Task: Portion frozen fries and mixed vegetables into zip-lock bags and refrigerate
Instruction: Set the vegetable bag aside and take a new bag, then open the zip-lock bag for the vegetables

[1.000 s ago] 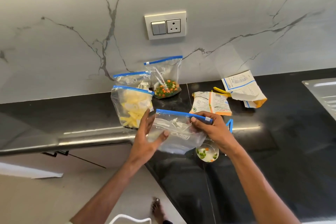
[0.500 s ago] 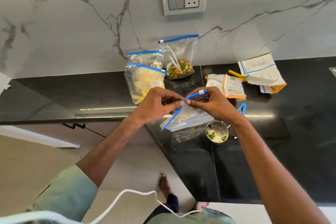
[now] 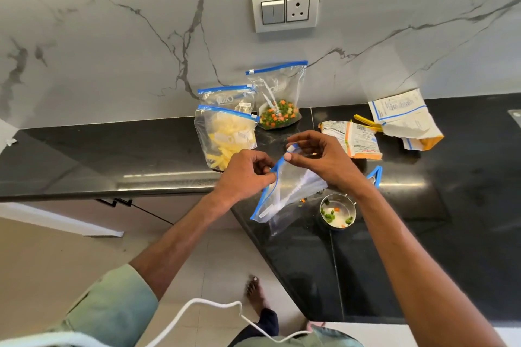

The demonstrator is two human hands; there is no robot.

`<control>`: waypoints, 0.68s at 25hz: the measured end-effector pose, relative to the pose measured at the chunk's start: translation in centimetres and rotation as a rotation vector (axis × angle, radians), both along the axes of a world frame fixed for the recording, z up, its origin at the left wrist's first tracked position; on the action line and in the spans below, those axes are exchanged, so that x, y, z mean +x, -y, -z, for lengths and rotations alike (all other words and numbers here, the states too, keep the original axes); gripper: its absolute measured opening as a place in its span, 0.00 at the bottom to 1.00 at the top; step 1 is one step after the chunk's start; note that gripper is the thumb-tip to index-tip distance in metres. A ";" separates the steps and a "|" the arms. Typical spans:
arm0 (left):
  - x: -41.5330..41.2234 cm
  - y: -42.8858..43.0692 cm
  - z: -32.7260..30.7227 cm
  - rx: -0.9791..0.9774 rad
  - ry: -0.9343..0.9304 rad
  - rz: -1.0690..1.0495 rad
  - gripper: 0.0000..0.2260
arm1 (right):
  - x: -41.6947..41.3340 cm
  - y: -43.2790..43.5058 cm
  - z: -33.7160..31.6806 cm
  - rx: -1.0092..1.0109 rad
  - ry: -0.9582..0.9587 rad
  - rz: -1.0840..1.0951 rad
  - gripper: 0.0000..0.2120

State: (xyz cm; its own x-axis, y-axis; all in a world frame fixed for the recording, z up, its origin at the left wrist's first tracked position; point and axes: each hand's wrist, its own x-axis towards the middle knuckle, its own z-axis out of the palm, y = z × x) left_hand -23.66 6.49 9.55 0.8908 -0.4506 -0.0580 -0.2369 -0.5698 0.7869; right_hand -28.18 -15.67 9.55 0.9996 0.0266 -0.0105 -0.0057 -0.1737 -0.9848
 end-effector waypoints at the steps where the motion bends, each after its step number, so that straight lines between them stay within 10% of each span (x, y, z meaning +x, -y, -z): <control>1: 0.5 0.0 0.9 0.019 -0.005 -0.072 0.05 | 0.2 0.4 0.5 0.002 0.001 0.096 0.19; 5: 3.4 -0.1 4.5 0.241 -0.098 -0.114 0.08 | -1.0 4.6 2.9 -0.252 0.014 0.648 0.17; 9: 3.9 1.2 5.5 0.464 0.113 -0.150 0.26 | -2.7 9.2 6.7 -1.044 -0.183 0.591 0.33; 13: 1.9 5.1 4.0 0.356 0.490 -0.146 0.29 | -2.3 10.3 7.9 -1.077 -0.180 0.663 0.11; 15: 0.8 8.0 3.7 0.232 0.214 -0.083 0.26 | -1.5 9.6 7.2 -0.905 -0.149 0.761 0.09; 17: 0.7 11.4 3.8 0.052 -0.504 -0.117 0.36 | -0.7 8.1 6.1 -0.783 -0.068 0.805 0.11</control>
